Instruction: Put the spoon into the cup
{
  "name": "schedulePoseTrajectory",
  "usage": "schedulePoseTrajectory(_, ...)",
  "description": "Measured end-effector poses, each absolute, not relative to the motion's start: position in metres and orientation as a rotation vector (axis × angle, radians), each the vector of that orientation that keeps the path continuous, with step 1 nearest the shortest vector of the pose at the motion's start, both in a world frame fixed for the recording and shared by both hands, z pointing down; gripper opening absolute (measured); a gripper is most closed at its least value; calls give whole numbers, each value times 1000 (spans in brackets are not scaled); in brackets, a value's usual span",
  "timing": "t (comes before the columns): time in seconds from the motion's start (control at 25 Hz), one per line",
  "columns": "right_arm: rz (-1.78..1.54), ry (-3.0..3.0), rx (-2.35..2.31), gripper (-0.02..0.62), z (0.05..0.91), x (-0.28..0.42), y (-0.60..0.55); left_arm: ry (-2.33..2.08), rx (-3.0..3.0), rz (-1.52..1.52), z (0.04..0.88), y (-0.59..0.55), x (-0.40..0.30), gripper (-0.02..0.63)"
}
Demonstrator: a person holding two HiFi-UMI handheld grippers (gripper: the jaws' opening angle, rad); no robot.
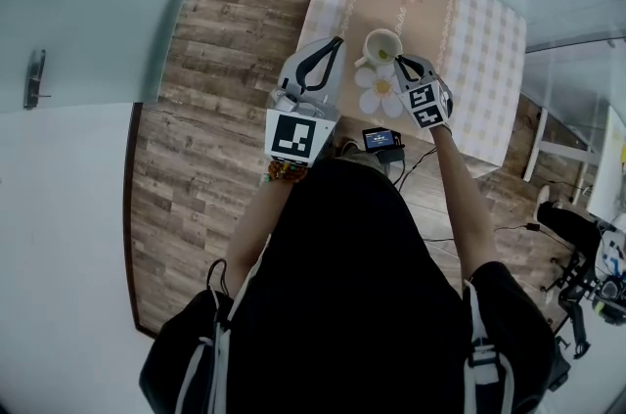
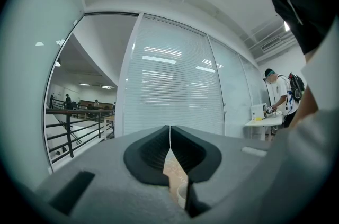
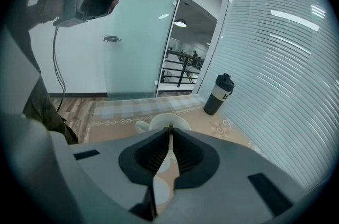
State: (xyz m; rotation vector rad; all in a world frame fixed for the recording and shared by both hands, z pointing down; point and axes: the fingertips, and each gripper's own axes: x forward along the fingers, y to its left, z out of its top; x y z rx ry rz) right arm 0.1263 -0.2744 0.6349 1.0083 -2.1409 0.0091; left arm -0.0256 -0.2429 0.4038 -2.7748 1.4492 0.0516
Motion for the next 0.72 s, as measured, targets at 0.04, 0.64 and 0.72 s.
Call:
schedulePoseTrajectory(0.04, 1, -2139, 1005, 11, 635, 127, -273, 1444, -2772, 49, 404, -243, -25, 20)
schedulePoseTrajectory(0.64, -20, -2264, 1148, 11, 569, 120, -282, 1400, -2761, 47, 404, -245, -22, 20)
schedulePoseTrajectory(0.72, -30, -2297, 1187, 11, 553, 118, -286, 1394, -2763, 52, 404, -246, -20, 18)
